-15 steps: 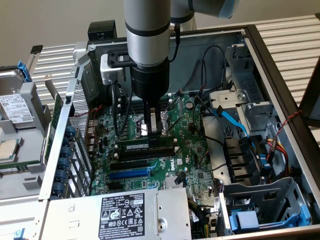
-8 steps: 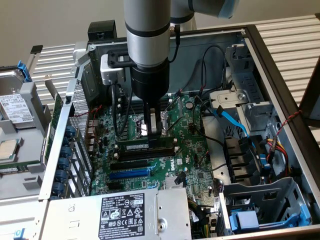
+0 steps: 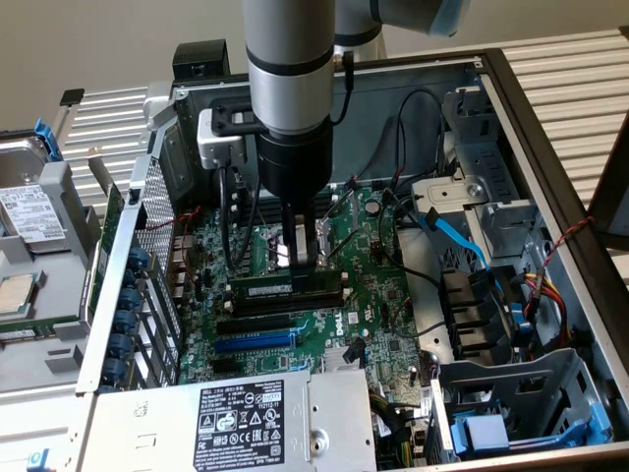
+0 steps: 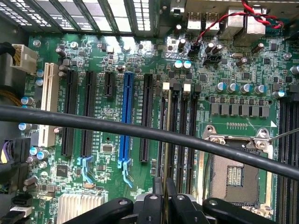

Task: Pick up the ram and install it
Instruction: 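Insert the ram into the slot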

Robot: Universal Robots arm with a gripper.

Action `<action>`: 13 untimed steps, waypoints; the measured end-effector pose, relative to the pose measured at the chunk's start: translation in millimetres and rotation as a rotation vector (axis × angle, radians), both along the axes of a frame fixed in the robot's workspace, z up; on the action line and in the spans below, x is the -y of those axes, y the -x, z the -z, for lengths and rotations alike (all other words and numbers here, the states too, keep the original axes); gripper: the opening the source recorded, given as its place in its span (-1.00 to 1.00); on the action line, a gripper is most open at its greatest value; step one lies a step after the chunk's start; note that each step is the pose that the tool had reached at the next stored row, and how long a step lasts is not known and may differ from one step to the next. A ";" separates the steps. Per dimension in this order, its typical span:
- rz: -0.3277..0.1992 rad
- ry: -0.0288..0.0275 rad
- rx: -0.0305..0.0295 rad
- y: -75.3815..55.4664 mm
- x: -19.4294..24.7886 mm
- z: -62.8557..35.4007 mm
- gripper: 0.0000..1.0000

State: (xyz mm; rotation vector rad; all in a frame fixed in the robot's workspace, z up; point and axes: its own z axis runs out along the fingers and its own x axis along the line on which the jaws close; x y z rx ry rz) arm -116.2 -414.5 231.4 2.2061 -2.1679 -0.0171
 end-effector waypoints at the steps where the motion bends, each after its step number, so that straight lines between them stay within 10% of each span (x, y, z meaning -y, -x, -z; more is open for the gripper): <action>1: 0.000 -0.0001 0.0001 0.2 0.0 0.2 -0.73; 13: -0.001 -0.0002 0.0001 0.2 -0.6 1.2 -0.73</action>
